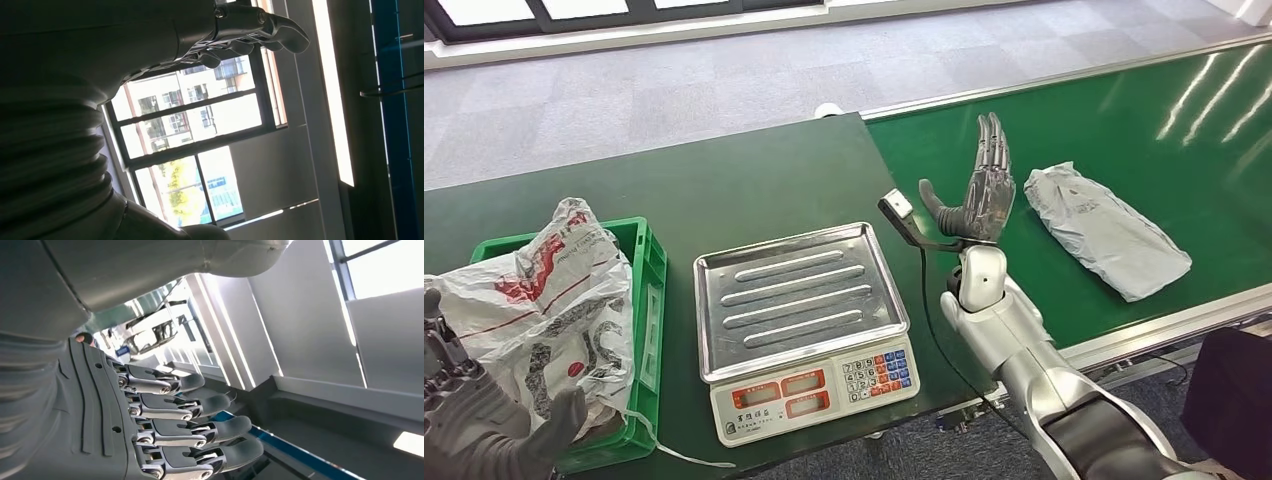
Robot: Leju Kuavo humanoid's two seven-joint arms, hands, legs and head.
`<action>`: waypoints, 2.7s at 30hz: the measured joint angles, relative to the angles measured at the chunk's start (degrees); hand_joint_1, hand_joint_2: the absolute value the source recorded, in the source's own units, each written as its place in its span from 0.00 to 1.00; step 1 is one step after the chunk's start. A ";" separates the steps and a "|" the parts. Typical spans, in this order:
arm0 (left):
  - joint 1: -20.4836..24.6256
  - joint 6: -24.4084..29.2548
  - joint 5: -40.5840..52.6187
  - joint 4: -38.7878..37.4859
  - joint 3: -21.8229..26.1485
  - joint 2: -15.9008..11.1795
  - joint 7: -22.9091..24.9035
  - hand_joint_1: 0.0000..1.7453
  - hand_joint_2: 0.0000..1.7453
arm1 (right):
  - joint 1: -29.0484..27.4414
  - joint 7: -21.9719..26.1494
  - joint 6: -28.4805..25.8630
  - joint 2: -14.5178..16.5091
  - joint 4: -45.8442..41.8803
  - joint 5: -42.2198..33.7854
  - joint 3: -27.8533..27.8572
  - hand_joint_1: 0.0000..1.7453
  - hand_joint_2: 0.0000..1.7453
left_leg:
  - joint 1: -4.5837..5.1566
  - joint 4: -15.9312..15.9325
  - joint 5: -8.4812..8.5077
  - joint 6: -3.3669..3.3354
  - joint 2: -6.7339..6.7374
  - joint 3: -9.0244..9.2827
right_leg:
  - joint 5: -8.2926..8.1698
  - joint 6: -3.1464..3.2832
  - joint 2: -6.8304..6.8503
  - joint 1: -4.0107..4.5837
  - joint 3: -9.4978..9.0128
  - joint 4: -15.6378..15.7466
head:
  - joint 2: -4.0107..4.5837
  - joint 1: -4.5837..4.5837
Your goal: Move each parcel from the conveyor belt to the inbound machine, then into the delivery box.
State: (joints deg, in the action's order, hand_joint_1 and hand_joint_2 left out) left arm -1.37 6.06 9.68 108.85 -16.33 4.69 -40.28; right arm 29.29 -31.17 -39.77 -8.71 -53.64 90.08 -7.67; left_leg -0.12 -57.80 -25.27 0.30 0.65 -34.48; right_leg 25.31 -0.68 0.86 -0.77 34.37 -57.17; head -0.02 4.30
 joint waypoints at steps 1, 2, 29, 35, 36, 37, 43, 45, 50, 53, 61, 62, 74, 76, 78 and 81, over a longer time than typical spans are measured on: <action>-0.09 -1.33 -0.58 0.14 -0.08 0.26 0.01 0.00 1.00 | 1.05 0.06 0.02 -0.43 2.14 -0.01 0.23 0.00 1.00 | 0.01 0.00 0.00 0.00 -0.01 0.00 | 0.00 -0.01 0.01 -0.01 -0.01 0.00 | 0.00 0.00; -0.23 -2.91 -1.34 0.23 -0.09 0.60 0.01 0.00 1.00 | 2.12 0.09 0.09 -0.82 4.37 -0.01 0.53 0.00 1.00 | 0.03 0.00 0.01 -0.01 -0.01 -0.01 | -0.01 -0.01 0.02 -0.03 -0.01 0.00 | -0.01 -0.01; -3.93 -28.82 -9.48 3.72 15.27 9.20 0.03 0.00 1.00 | 15.43 -4.37 15.36 -5.20 31.59 -0.07 1.44 0.00 1.00 | 0.08 0.00 0.02 -0.03 -0.02 -0.04 | -0.02 -0.04 0.01 -0.06 0.02 -0.01 | 0.00 0.01; -4.20 -29.37 -8.87 3.74 16.58 9.50 0.04 0.00 1.00 | 16.29 -4.37 17.98 -4.87 32.55 -0.27 2.15 0.00 1.00 | 0.07 0.00 0.02 -0.03 -0.03 -0.04 | -0.02 -0.04 0.01 -0.05 0.03 -0.01 | -0.01 0.00; -4.23 -29.38 -8.69 3.74 16.77 9.55 0.04 0.00 1.00 | 16.42 -4.36 18.33 -4.77 32.68 -0.35 2.34 0.00 1.00 | 0.07 0.00 0.02 -0.03 -0.03 -0.04 | -0.02 -0.04 0.01 -0.05 0.03 -0.01 | 0.00 0.01; -4.26 -29.38 -8.51 3.75 16.91 9.57 0.04 0.00 1.00 | 16.51 -4.38 18.71 -4.65 32.78 -0.40 2.52 0.00 1.00 | 0.06 0.00 0.02 -0.03 -0.03 -0.04 | -0.02 -0.04 0.01 -0.05 0.03 -0.01 | 0.00 0.01; -4.35 -28.22 -6.90 4.07 17.05 9.60 0.04 0.00 1.00 | 16.48 -5.60 20.19 -3.48 32.85 -0.02 2.71 0.00 1.00 | 0.06 0.00 0.02 -0.03 -0.02 -0.04 | -0.01 -0.04 0.00 -0.05 0.04 -0.01 | -0.01 0.01; -4.36 -28.00 -6.62 4.12 17.05 9.60 0.04 0.00 1.00 | 16.47 -5.77 20.33 -3.21 32.84 0.01 2.70 0.00 1.00 | 0.06 0.00 0.02 -0.03 -0.03 -0.04 | -0.01 -0.04 0.01 -0.05 0.03 -0.01 | 0.00 0.01; -4.37 -27.68 -6.45 4.15 17.05 9.60 0.04 0.00 1.00 | 16.44 -6.08 20.43 -2.78 32.84 0.01 2.70 0.00 1.00 | 0.07 0.00 0.02 -0.03 -0.02 -0.04 | -0.01 -0.04 0.01 -0.05 0.04 -0.01 | 0.00 0.01; -4.37 -27.68 -6.44 4.15 17.05 9.60 0.04 0.00 1.00 | 16.42 -6.31 20.52 -2.65 32.84 0.01 2.70 0.00 1.00 | 0.07 0.00 0.02 -0.03 -0.03 -0.04 | -0.01 -0.04 0.01 -0.05 0.04 -0.01 | -0.01 0.01; -4.35 -27.61 -6.27 3.98 17.05 9.62 0.04 0.00 1.00 | 15.86 -7.48 24.27 -2.47 32.84 -0.09 3.36 0.00 1.00 | 0.07 0.00 0.02 -0.03 -0.02 -0.03 | -0.01 -0.04 0.00 -0.05 0.04 -0.01 | 0.01 0.01; -4.33 -27.60 -6.17 3.91 17.05 9.64 0.04 0.00 1.00 | 15.78 -7.56 26.08 -2.44 32.85 -0.17 3.80 0.00 1.00 | 0.07 0.00 0.02 -0.03 -0.02 -0.03 | -0.01 -0.04 0.00 -0.05 0.04 -0.01 | 0.00 0.00; -4.21 -26.49 -5.35 3.19 17.05 9.69 0.04 0.00 1.00 | 14.26 -7.47 34.12 -2.23 32.90 0.00 9.23 0.00 1.00 | 0.07 0.00 0.01 -0.03 -0.02 -0.03 | -0.01 -0.04 -0.02 -0.05 0.06 0.00 | 0.00 0.01; -4.22 -26.41 -5.35 3.19 17.05 9.69 0.04 0.00 1.00 | 14.22 -7.45 34.36 -2.18 32.90 0.01 9.60 0.00 1.00 | 0.07 0.00 0.01 -0.03 -0.02 -0.04 | -0.01 -0.04 -0.01 -0.05 0.06 -0.01 | 0.00 0.00; -4.22 -26.28 -5.35 3.19 17.05 9.69 0.04 0.00 1.00 | 14.18 -7.41 34.73 -2.14 32.90 0.02 9.71 0.00 1.00 | 0.06 0.00 0.01 -0.03 -0.02 -0.03 | -0.01 -0.04 -0.01 -0.05 0.06 -0.01 | -0.01 0.00; -4.24 -25.99 -5.33 3.22 17.08 9.69 0.04 0.00 1.00 | 13.83 -7.31 35.23 -2.01 32.90 0.03 10.03 0.00 1.00 | 0.06 0.00 0.01 -0.03 -0.02 -0.03 | -0.01 -0.04 -0.01 -0.05 0.05 -0.01 | -0.01 0.00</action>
State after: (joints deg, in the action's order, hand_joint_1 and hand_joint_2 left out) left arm -5.60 -19.93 4.35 112.07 0.75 14.38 -40.24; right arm 43.12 -38.47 -4.53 -10.73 -20.75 90.12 2.36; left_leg -0.06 -57.80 -25.26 0.27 0.63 -34.51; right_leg 25.30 -0.73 0.85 -0.82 34.42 -57.18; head -0.02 4.30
